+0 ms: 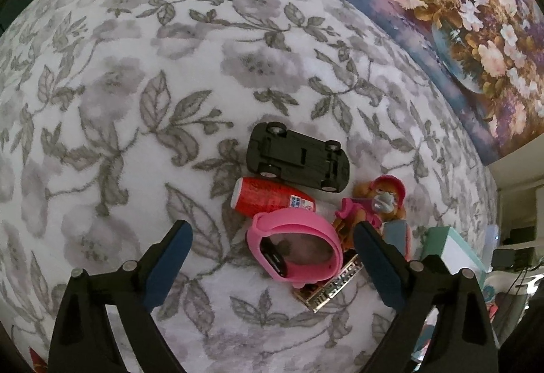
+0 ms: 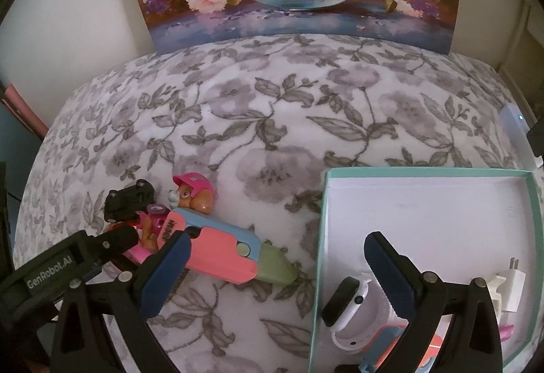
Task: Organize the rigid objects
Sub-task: 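Lower the left tool onto the pink watch band and close on it, then grasp the pink-and-blue phone case with the right tool while the left tool holds the band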
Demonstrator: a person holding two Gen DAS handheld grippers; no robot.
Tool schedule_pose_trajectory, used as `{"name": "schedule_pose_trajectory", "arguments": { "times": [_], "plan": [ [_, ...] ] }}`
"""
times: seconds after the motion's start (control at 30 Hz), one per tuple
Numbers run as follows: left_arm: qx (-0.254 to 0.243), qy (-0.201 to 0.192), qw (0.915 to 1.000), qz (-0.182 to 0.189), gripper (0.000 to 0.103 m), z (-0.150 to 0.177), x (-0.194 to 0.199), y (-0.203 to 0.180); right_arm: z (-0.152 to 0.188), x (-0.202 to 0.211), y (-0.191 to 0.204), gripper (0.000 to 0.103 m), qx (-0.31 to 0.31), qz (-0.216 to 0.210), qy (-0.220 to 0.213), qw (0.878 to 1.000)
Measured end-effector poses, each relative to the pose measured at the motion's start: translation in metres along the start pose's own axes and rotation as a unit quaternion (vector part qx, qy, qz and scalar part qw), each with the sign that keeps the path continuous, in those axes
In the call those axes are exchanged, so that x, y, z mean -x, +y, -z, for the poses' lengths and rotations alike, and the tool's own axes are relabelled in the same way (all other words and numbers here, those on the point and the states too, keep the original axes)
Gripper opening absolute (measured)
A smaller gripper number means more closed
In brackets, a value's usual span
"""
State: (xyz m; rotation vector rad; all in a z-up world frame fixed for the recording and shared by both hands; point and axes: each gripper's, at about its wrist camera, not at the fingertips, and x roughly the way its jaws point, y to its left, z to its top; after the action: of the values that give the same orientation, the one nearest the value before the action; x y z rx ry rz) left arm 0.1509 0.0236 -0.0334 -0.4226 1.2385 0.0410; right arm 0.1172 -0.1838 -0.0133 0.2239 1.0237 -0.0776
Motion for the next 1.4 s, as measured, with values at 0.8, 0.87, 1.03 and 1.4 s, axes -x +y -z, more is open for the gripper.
{"name": "schedule_pose_trajectory", "arguments": {
  "times": [0.8,0.87,1.03,1.4],
  "plan": [
    [0.021,-0.004,0.9994,0.029,0.057,-0.004,0.015,0.016,0.001,0.004,0.016,0.103,0.024,-0.031,-0.006,0.999],
    [0.027,-0.01,0.9992,0.028,0.057,-0.005,0.018,0.018,0.001,0.004,0.019,0.103,0.03,-0.037,-0.007,0.999],
    [0.043,-0.026,0.9983,0.03,0.057,-0.01,0.029,0.028,0.002,0.003,0.027,0.103,0.041,-0.047,-0.007,0.998],
    [0.057,-0.031,0.9973,0.034,0.057,-0.012,0.034,0.035,0.008,-0.013,0.037,0.085,0.058,-0.06,0.012,0.996]
  ]
}}
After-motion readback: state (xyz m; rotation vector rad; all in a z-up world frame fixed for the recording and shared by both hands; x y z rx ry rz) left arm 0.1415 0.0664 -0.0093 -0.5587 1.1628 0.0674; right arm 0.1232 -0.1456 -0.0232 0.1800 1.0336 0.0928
